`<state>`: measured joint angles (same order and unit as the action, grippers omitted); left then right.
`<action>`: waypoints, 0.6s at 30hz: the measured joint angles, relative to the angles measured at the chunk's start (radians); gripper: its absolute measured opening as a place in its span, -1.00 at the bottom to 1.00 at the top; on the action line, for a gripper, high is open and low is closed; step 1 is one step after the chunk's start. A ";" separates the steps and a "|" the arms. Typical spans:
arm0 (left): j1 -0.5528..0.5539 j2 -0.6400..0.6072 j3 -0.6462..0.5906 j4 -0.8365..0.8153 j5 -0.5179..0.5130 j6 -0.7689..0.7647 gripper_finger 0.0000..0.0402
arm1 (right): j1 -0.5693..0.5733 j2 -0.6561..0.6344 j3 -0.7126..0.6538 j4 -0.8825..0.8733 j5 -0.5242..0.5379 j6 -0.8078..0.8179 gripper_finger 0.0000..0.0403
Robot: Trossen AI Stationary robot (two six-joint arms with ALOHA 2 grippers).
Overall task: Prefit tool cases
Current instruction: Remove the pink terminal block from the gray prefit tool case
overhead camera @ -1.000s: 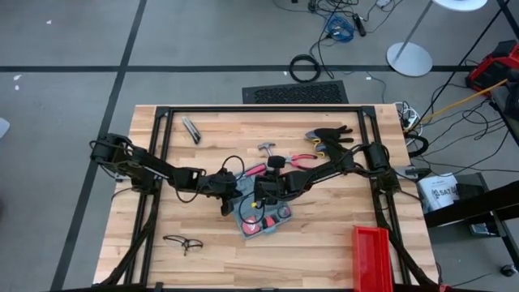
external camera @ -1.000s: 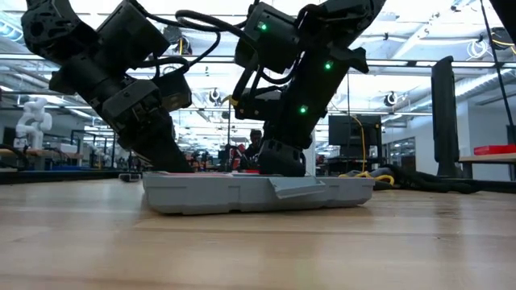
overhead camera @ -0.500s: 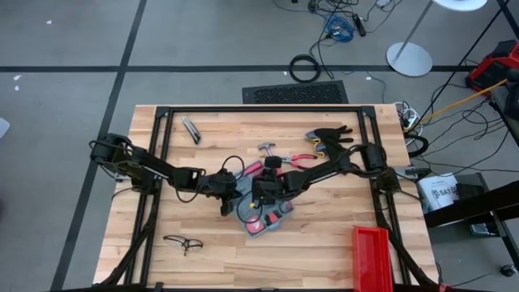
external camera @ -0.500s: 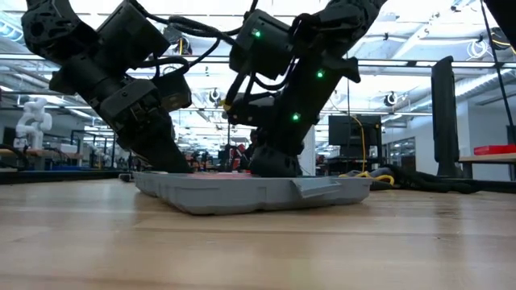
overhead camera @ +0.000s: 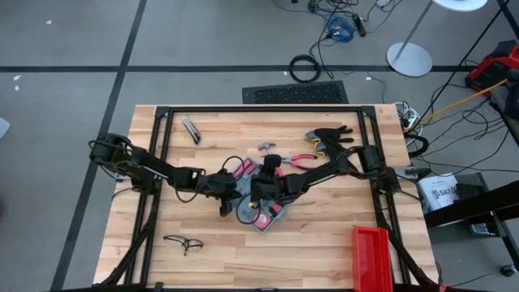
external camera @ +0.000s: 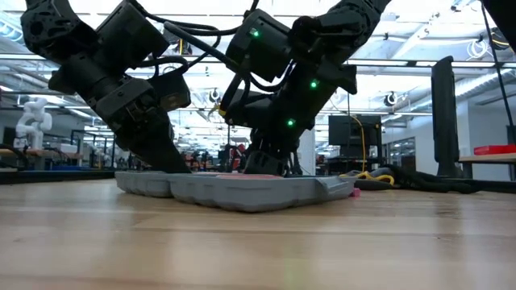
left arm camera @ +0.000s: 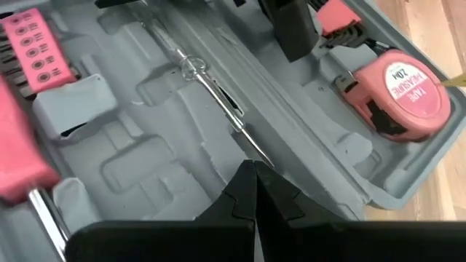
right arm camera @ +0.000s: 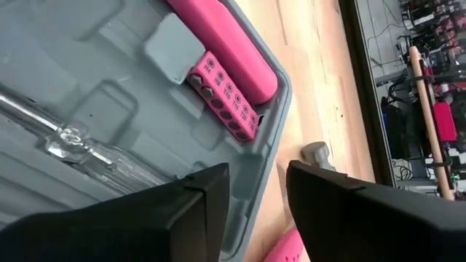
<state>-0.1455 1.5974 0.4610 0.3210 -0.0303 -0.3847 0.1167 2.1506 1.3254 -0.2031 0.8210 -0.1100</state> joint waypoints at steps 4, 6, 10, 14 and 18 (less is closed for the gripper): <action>-0.001 0.000 0.000 0.006 0.001 0.001 -1.00 | -0.003 -0.014 -0.001 -0.006 -0.017 0.014 -0.40; -0.001 -0.013 -0.001 0.010 0.012 0.000 -1.00 | -0.005 -0.039 -0.003 -0.013 -0.037 0.047 -0.40; -0.002 -0.075 -0.005 -0.004 0.037 0.008 -1.00 | -0.008 -0.121 0.000 -0.016 -0.107 0.092 -0.40; -0.003 -0.161 -0.009 -0.027 0.062 0.028 -1.00 | -0.028 -0.177 -0.001 -0.067 -0.274 0.198 -0.40; -0.002 -0.263 -0.006 -0.012 0.066 0.052 -1.00 | -0.072 -0.217 0.000 -0.100 -0.466 0.332 -0.44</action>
<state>-0.1477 1.3339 0.4553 0.3093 0.0357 -0.3331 0.0444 1.9335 1.3251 -0.3029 0.3545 0.2223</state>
